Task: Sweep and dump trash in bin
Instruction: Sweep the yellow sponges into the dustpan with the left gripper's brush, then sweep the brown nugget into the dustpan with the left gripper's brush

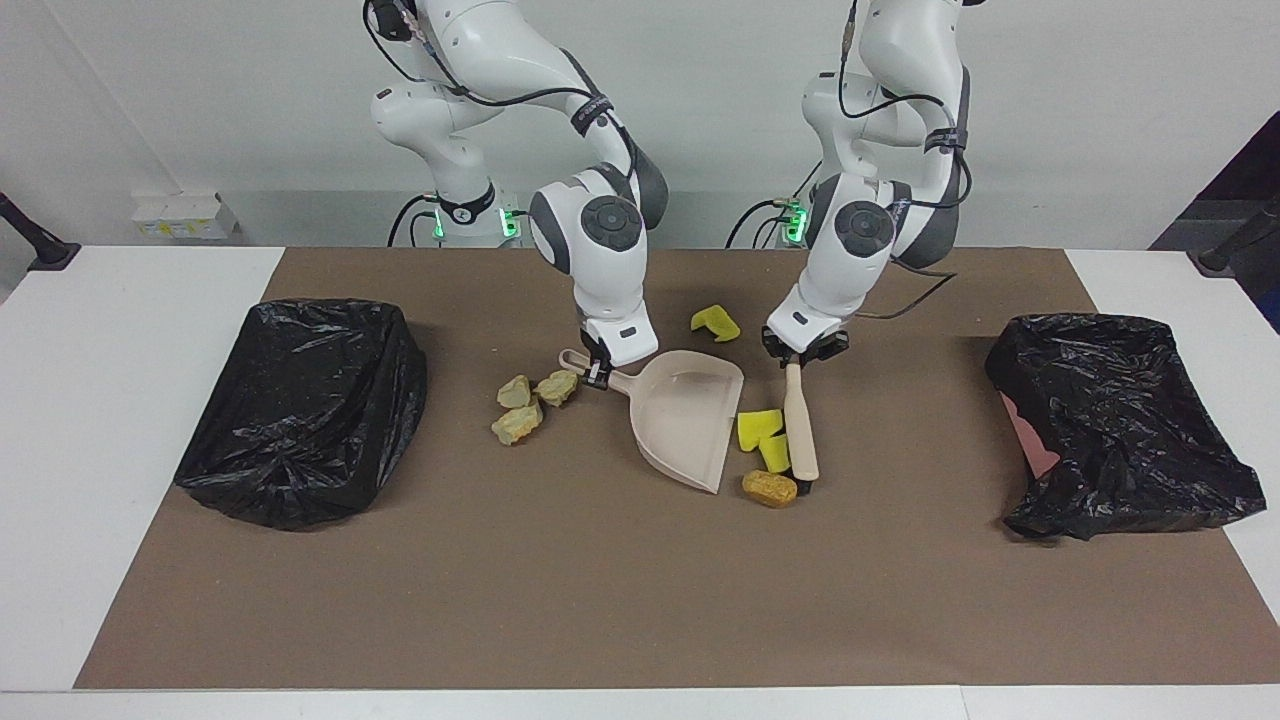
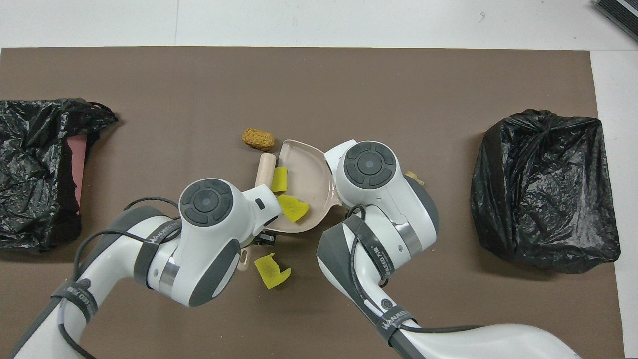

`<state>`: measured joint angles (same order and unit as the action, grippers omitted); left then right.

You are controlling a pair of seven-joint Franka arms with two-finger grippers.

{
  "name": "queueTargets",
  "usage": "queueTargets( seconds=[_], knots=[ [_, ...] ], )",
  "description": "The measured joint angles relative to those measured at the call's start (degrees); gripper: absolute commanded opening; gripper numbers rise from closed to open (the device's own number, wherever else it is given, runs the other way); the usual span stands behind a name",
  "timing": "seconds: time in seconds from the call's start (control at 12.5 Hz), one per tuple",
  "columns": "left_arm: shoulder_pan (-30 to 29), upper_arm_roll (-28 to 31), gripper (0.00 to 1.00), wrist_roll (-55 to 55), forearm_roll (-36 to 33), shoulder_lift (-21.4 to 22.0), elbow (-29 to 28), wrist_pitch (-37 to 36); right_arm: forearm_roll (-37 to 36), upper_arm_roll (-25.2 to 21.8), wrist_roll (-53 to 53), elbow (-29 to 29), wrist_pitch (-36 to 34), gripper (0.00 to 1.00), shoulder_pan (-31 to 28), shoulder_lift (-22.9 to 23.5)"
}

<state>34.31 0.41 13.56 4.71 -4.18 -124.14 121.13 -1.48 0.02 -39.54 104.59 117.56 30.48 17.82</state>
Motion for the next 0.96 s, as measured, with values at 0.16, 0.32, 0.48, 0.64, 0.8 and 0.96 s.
queueTargets(
  seconds=[0.16,0.32,0.48,0.64,0.8,0.96],
  knots=[
    [1.81,-0.08,0.0,0.16,0.11,0.64,0.55,-2.33,0.0,0.0,0.0,0.0,0.0,0.0,0.0,0.0],
    [1.81,0.5,0.0,-0.05,0.15,1.32,3.39,-7.43,0.0,0.0,0.0,0.0,0.0,0.0,0.0,0.0],
    [1.33,1.16,0.0,-0.23,0.15,1.75,8.26,-11.57,0.0,0.0,0.0,0.0,0.0,0.0,0.0,0.0],
    [-1.15,1.54,0.0,-4.08,0.07,1.15,11.35,-12.13,0.0,0.0,0.0,0.0,0.0,0.0,0.0,0.0],
    [-6.0,1.98,0.0,-12.27,0.06,-1.11,14.1,-12.07,0.0,0.01,0.53,0.0,-0.01,0.0,0.01,0.0],
    [-10.72,2.21,0.0,-18.95,-0.97,-4.66,18.48,-12.05,0.0,0.06,2.37,0.0,-0.05,0.0,0.17,-0.02]
  ],
)
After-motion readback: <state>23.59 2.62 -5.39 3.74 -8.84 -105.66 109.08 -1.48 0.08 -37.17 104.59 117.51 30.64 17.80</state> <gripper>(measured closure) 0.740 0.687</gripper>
